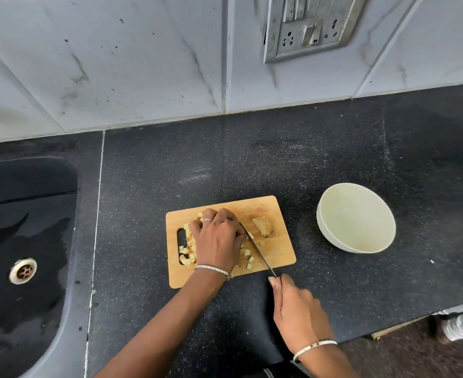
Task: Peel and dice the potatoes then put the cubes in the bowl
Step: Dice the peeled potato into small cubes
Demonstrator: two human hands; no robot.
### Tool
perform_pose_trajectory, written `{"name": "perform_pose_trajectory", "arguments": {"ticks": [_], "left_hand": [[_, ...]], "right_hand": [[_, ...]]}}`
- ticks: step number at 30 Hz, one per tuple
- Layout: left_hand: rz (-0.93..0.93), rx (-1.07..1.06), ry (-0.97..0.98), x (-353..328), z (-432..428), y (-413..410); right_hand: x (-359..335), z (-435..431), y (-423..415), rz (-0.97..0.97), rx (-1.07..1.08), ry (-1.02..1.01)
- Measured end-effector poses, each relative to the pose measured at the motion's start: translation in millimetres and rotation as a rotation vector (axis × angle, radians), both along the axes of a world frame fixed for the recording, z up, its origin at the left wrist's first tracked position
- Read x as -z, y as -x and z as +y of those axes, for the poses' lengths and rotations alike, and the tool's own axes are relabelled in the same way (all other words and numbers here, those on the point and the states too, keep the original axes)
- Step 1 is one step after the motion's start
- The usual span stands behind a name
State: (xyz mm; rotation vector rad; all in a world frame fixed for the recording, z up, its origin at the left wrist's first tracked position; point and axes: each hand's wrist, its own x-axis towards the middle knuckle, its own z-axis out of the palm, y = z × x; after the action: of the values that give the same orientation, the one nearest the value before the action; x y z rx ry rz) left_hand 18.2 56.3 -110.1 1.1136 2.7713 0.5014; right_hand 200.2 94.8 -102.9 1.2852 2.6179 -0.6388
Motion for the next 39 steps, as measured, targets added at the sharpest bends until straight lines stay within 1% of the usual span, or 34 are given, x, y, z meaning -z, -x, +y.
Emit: {"name": "perform_pose_trajectory", "arguments": {"ticks": [4, 6, 8, 10, 11, 12, 17, 25, 32, 39], "left_hand": [[-0.018, -0.02, 0.044, -5.3, 1.5, 2.3], [-0.037, -0.03, 0.057, -6.2, 1.5, 2.9], [-0.041, -0.029, 0.069, -6.8, 1.2, 2.7], [-0.026, -0.025, 0.068, -6.3, 1.1, 2.3], [-0.019, -0.023, 0.06, -6.2, 1.1, 2.3], [-0.013, -0.02, 0.051, -5.9, 1.3, 2.4], [-0.003, -0.022, 0.036, -3.2, 1.5, 1.7], [-0.022, -0.007, 0.039, -4.7, -2.2, 3.6], [-0.022, -0.025, 0.04, -4.1, -0.9, 3.7], [0.014, -0.033, 0.01, -0.6, -0.7, 2.1]], "right_hand": [[-1.2, -9.0, 4.2, -0.144, -0.077, -0.1], [-0.5, -9.3, 4.6, -0.158, -0.084, -0.112], [2.6, -3.8, 3.5, -0.055, -0.035, -0.034], [4.7, 6.5, 1.8, 0.091, 0.034, 0.165], [4.8, 10.8, 0.5, 0.128, 0.058, 0.226], [3.7, 13.0, -1.9, 0.137, 0.064, 0.242], [-8.5, 5.2, -25.5, 0.034, 0.022, 0.11], [-13.0, 0.9, -14.8, 0.087, 0.022, 0.088], [-2.7, 3.5, -2.9, 0.079, 0.006, 0.113], [-4.7, -3.4, -1.1, 0.031, 0.003, 0.072]]}}
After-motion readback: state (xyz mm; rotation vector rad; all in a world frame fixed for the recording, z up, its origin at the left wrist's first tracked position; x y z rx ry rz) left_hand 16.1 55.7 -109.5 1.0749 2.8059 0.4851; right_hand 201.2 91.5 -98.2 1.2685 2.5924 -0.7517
